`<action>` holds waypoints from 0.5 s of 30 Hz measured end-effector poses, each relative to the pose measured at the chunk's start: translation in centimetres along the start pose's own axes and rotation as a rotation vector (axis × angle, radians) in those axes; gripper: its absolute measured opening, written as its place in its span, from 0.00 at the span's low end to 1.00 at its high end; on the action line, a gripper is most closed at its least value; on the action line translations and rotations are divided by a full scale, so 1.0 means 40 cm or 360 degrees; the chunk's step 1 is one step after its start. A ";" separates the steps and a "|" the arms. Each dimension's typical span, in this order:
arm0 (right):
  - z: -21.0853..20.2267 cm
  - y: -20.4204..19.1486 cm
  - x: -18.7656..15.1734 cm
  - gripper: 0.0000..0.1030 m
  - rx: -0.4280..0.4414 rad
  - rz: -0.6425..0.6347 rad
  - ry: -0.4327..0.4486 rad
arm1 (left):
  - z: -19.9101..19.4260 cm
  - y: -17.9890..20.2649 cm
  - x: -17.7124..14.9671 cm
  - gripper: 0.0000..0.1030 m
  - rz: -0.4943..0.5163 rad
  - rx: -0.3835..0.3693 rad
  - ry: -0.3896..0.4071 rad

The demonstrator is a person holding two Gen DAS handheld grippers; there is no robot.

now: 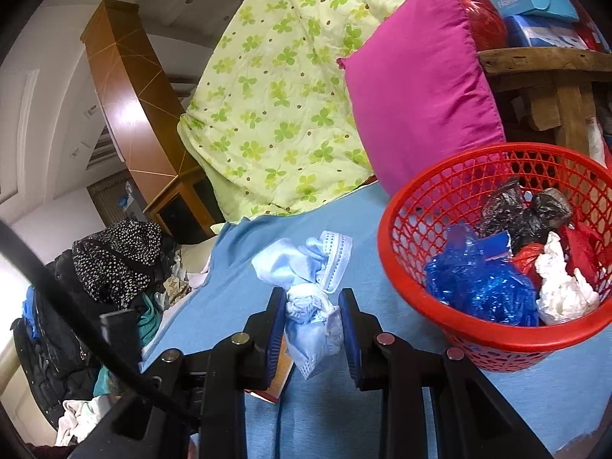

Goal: Collect trash
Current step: 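Carry the medicine box and cloth toward the red basket with both tools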

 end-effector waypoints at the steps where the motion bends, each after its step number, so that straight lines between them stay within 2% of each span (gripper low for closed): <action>1: -0.002 0.003 0.001 0.29 -0.0001 0.0002 0.0002 | 0.006 -0.002 0.004 0.78 -0.0006 -0.0012 -0.0012; 5: -0.009 0.011 0.002 0.29 0.0001 0.0011 0.0009 | 0.038 -0.004 -0.001 0.75 -0.0016 -0.0015 -0.0060; 8: -0.017 0.013 0.002 0.29 0.0007 0.0013 0.0021 | 0.045 -0.001 -0.003 0.47 -0.0006 -0.0035 -0.0098; 15: -0.040 0.010 0.001 0.29 0.0003 0.0025 0.0064 | -0.023 0.057 0.016 0.47 0.0137 0.0001 0.0022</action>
Point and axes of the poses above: each gripper's, at about its wrist camera, not at the fingertips, and z roughly the way its jaws point, y to its right, x to its top, the point moved 3 cm from there along z, roughly the way its jaws point, and after that the axes turned 12 degrees about -y, right-handed, at the moved point
